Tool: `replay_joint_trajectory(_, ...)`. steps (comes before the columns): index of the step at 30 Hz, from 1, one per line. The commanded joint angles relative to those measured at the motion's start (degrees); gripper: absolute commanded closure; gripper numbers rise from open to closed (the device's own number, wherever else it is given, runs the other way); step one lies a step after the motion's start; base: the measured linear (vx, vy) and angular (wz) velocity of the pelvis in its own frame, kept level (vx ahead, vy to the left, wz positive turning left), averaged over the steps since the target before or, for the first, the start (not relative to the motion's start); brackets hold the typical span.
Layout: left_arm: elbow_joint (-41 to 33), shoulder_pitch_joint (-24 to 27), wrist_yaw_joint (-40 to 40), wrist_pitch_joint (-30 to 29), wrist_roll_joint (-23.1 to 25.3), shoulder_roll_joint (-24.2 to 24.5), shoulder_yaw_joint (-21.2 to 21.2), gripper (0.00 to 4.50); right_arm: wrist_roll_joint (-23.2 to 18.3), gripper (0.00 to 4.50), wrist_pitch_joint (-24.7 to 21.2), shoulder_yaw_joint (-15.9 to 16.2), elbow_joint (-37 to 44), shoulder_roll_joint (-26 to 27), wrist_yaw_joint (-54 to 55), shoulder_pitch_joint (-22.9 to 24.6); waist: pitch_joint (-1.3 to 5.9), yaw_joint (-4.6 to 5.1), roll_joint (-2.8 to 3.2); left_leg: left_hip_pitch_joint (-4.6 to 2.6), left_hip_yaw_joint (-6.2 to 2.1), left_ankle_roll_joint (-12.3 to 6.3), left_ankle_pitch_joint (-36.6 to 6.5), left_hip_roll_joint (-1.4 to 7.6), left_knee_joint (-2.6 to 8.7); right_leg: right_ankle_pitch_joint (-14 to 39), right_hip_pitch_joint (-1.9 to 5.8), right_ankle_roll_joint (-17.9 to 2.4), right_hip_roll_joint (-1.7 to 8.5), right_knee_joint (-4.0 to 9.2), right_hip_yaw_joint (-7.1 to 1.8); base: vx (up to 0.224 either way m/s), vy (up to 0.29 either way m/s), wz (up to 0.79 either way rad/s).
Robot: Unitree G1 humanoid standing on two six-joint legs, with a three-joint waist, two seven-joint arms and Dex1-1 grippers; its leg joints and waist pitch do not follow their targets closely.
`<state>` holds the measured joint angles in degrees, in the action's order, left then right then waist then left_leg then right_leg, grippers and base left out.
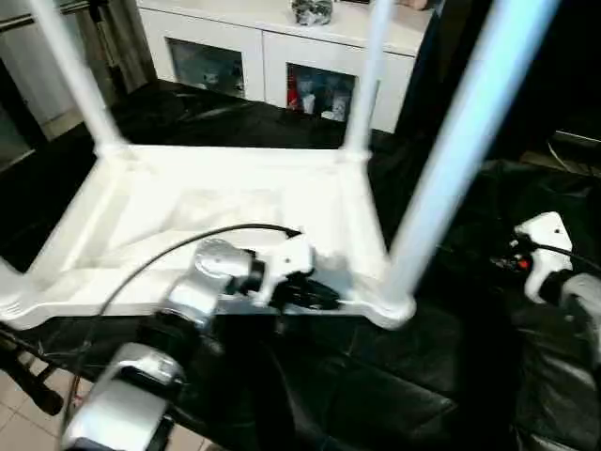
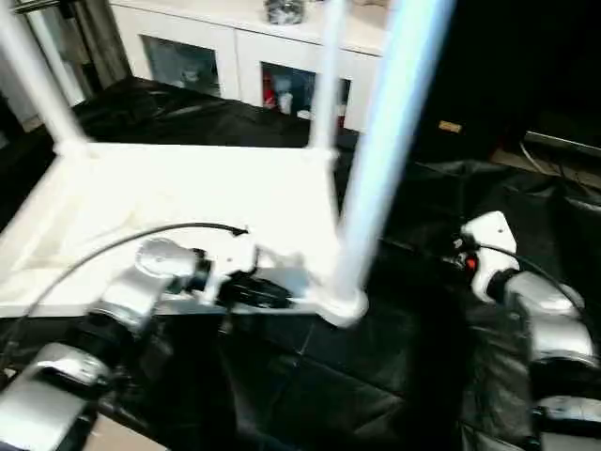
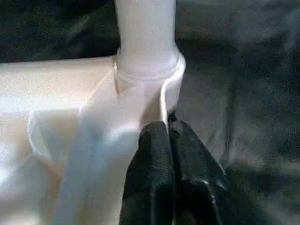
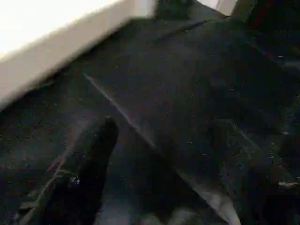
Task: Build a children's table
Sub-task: Rotate leg to tighten
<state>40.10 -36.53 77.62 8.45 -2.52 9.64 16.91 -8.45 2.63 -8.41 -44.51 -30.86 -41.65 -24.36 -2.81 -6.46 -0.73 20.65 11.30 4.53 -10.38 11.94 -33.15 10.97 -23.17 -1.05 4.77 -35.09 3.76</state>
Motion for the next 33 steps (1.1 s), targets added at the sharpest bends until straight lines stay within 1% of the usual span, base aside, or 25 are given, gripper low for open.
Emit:
replay_joint_trajectory(1,-1.95,-0.8,1.42,1.76,-1.6,-0.59,0.47,4.5,-0.2,1.02,0.5,0.19,2.27,0.8,1.48,-0.07,3.89,0.24,-1.09,-0.18,-0.25,-6.24,-7.01,1.43,2.71,4.86,3.28,-13.61,3.1,3.72,-2.25,0.0,0.0,0.0)
replay_joint_trajectory(2,-1.95,-0.54,1.38,2.13,-1.58,-0.64,0.47,4.5,-0.06,1.02,0.82,0.53,2.83,1.59,2.07,-0.01,3.83,0.34,-1.48,-0.03,-0.24,-6.66,-6.7,1.39,2.68,4.4,3.37,-13.56,3.07,3.56,-2.21,0.0,0.0,0.0)
replay_joint_trajectory(4,-1.7,0.07,1.92,3.5,-1.47,-0.65,0.22,4.5,-0.35,1.02,1.24,0.91,2.81,3.32,2.98,-0.57,3.8,0.65,-1.33,-0.06,-0.21,-6.68,-7.47,1.28,2.71,5.92,3.33,-12.83,3.05,3.76,-2.16,0.0,0.0,0.0)
replay_joint_trajectory(5,-2.15,0.63,2.09,4.09,-1.86,-0.75,-0.15,4.5,-0.25,1.02,1.51,1.07,2.79,4.25,3.43,-0.9,3.76,0.81,-1.85,-0.06,-0.16,-6.56,-7.77,1.27,2.71,7.27,3.33,-12.36,3.1,3.98,-2.18,0.0,0.0,0.0)
replay_joint_trajectory(6,-2.84,1.21,2.29,4.02,-2.26,-0.74,-0.37,4.5,-0.15,1.02,1.75,1.19,2.76,4.93,3.8,-1.14,3.7,0.96,-2.14,-0.01,-0.13,-6.31,-8.11,1.27,2.77,8.49,3.3,-11.97,3.06,4.0,-2.15,0.0,0.0,0.0)
replay_joint_trajectory(7,-2.94,1.3,2.32,4.01,-2.32,-0.74,-0.41,4.5,-0.13,1.02,1.79,1.21,2.75,5.04,3.86,-1.17,3.69,0.92,-1.87,-0.01,-0.21,-6.1,-8.09,1.32,2.78,8.94,3.29,-11.9,3.21,3.87,-2.17,0.0,0.0,0.0)
replay_joint_trajectory(8,-3.57,1.83,2.42,3.99,-2.65,-0.65,-0.5,4.5,-0.02,1.02,2.0,1.29,2.82,5.64,4.28,-1.31,3.65,1.1,-2.13,-0.04,-0.15,-5.95,-8.38,1.35,2.82,9.96,3.17,-11.58,3.17,4.09,-2.16,0.0,0.0,0.0)
replay_joint_trajectory(9,-3.57,1.83,2.42,3.99,-2.65,-0.65,-0.5,4.5,-0.02,1.02,2.0,1.29,2.82,5.64,4.28,-1.31,3.64,1.05,-1.88,-0.13,-0.24,-5.73,-8.36,1.49,2.89,10.04,3.12,-11.69,3.26,3.96,-2.2,0.0,0.0,0.0)
replay_joint_trajectory(10,-4.37,2.66,2.04,4.35,-2.57,-0.25,-0.44,4.5,0.13,1.02,2.39,1.21,2.38,6.53,5.48,-1.94,3.64,1.16,-2.19,-0.15,-0.21,-5.63,-8.27,1.61,2.9,9.57,3.05,-11.8,3.24,3.94,-2.22,0.0,0.0,0.0)
replay_joint_trajectory(12,-4.6,3.33,-0.2,5.92,-1.63,0.16,-0.52,4.5,0.16,1.02,2.64,0.94,1.88,7.4,6.61,-2.63,3.56,1.35,-2.18,-0.05,-0.22,-5.45,-8.34,1.54,2.95,9.54,2.97,-11.54,3.18,3.82,-2.26,0.0,0.0,0.0)
replay_joint_trajectory(13,-5.09,4.4,-4.17,7.42,-0.41,0.71,-1.15,4.5,0.33,1.02,3.29,0.46,1.34,8.7,8.97,-3.7,3.6,1.29,-2.53,-0.22,-0.19,-5.28,-8.52,1.59,2.94,9.66,2.87,-11.4,3.24,3.87,-2.29,0.0,0.0,0.0)
replay_joint_trajectory(14,-5.13,4.45,-4.44,7.4,-0.35,0.74,-1.21,4.5,0.33,1.02,3.34,0.43,1.36,8.76,9.09,-3.73,3.54,1.53,-2.4,-0.06,-0.32,-4.94,-8.45,1.55,3.03,9.59,2.93,-11.16,3.31,3.76,-2.35,0.0,0.0,0.0)
replay_joint_trajectory(15,-5.35,4.68,-6.08,6.92,-0.01,0.95,-1.7,4.5,0.19,1.02,3.49,0.24,1.57,9.14,9.7,-3.88,3.44,1.55,-2.27,-0.39,-0.25,-4.78,-8.66,1.56,3.07,9.45,2.66,-11.18,3.27,3.92,-2.46,0.0,0.0,0.0)
replay_joint_trajectory(16,-5.45,4.72,-7.1,6.26,0.16,1.14,-2.12,4.5,-0.04,1.02,3.48,0.09,1.8,9.37,9.96,-3.96,3.45,1.64,-2.51,-0.29,-0.26,-4.69,-8.57,1.53,3.08,9.18,2.81,-11.18,3.21,3.8,-2.46,0.0,0.0,0.0)
replay_joint_trajectory(17,-6.11,5.04,-8.79,4.48,0.42,1.91,-2.94,4.5,-0.51,1.02,3.26,-0.19,2.54,9.62,10.08,-3.86,3.55,1.49,-2.74,-0.54,-0.21,-4.82,-7.97,1.57,3.04,7.94,2.71,-11.34,3.17,3.71,-2.52,0.0,0.0,0.0)
replay_joint_trajectory(18,-6.86,5.42,-10.45,2.88,0.56,2.57,-3.83,4.17,-0.9,0.98,3.01,-0.4,3.24,9.71,10.03,-3.61,3.56,1.52,-2.48,-0.47,-0.28,-4.96,-7.33,1.63,3.04,6.09,2.78,-11.88,3.18,3.33,-2.56,0.0,0.0,0.0)
replay_joint_trajectory(19,-7.85,5.94,-11.51,1.31,0.12,3.15,-4.91,4.17,-0.99,0.98,2.79,-0.54,3.76,9.58,10.18,-3.3,3.58,1.54,-2.47,-0.49,-0.29,-5.07,-6.99,1.64,3.06,5.39,2.81,-12.1,3.17,3.27,-2.52,0.0,0.0,0.0)
replay_joint_trajectory(21,-11.06,7.64,-13.04,-2.19,-1.1,4.22,-7.02,4.09,-0.68,0.98,2.56,-0.87,3.95,8.62,10.91,-2.39,3.59,1.64,-2.85,-0.35,-0.25,-5.51,-5.57,1.53,2.93,2.76,2.96,-12.64,3.05,2.98,-2.51,0.0,0.0,0.0)
replay_joint_trajectory(24,-13.62,8.98,-14.46,-3.41,-2.3,5.35,-8.05,3.78,-0.31,0.98,1.71,-1.18,3.6,7.59,11.64,-1.72,3.54,1.43,-2.65,-0.49,-0.1,-5.62,-5.68,1.44,2.87,3.41,2.86,-12.81,3.06,3.11,-2.58,0.0,0.0,0.0)
replay_joint_trajectory(26,-18.24,10.46,-12.14,-7.72,-6.36,7.03,-9.31,3.68,1.04,0.98,-0.81,-0.45,3.65,5.26,11.27,-0.6,3.46,1.44,-2.75,-0.44,-0.1,-5.13,-6.14,1.43,2.91,4.27,2.9,-12.9,2.99,3.1,-2.56,0.0,0.0,0.0)
replay_joint_trajectory(28,-19.37,10.71,-11.48,-8.9,-7.34,7.51,-9.61,3.67,1.08,0.98,-1.59,-0.28,3.87,4.66,10.51,-0.21,3.38,1.32,-2.72,-0.36,-0.12,-4.92,-6.54,1.41,2.94,5.13,2.96,-12.86,3.03,3.24,-2.6,0.0,0.0,0.0)
replay_joint_trajectory(29,-22.57,11.47,-8.63,-13.51,-10.12,9.01,-9.56,3.46,0.9,0.98,-3.46,0.36,5.12,3.52,8.06,0.9,3.31,1.42,-2.8,-0.36,-0.1,-4.69,-7.19,1.35,2.96,5.72,3.0,-12.7,2.92,3.18,-2.58,0.0,0.0,0.0)
replay_joint_trajectory(30,-26.88,12.57,-4.35,-19.35,-12.96,11.5,-8.75,3.32,0.98,0.98,-5.06,1.66,7.24,1.97,4.7,2.54,3.2,1.54,-2.39,-0.39,-0.07,-4.44,-8.03,1.33,2.97,6.79,2.85,-12.58,2.87,3.41,-2.58,0.0,0.0,0.0)
replay_joint_trajectory(31,-27.3,12.68,-3.92,-19.9,-13.2,11.76,-8.66,3.26,0.99,0.98,-5.18,1.8,7.46,1.82,4.35,2.71,3.22,1.34,-2.46,-0.43,-0.15,-4.25,-8.12,1.45,3.03,7.01,3.03,-12.52,2.91,3.29,-2.56,0.0,0.0,0.0)
replay_joint_trajectory(33,-31.11,13.52,0.85,-25.64,-14.87,15.16,-6.94,3.26,0.54,0.98,-6.48,3.26,10.49,-0.43,-0.86,5.01,3.12,1.36,-2.3,-0.26,-0.15,-4.29,-8.08,1.53,3.05,7.35,3.02,-12.24,2.7,3.35,-2.5,0.0,0.0,0.0)
